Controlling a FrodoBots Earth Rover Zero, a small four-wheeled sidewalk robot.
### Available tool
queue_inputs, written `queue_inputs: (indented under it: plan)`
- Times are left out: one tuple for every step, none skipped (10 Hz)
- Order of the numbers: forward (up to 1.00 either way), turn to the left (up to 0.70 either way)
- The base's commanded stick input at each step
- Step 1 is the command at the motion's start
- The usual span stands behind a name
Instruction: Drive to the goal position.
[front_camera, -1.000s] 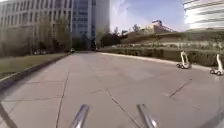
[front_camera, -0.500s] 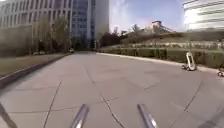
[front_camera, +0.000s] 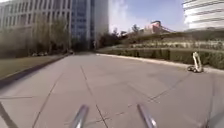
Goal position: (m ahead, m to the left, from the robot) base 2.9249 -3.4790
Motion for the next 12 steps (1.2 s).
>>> queue_inputs:
  plan:
    - [0.7, 0.0]
    - [0.7, 0.0]
    - [0.7, -0.1]
    - [0.7, -0.14]
    - [0.7, -0.14]
    - [0.7, -0.14]
    - [0.7, -0.14]
    - [0.7, -0.14]
    - [0.7, -0.14]
    - [0.7, -0.14]
    - [0.7, -0.14]
    - [0.7, -0.14]
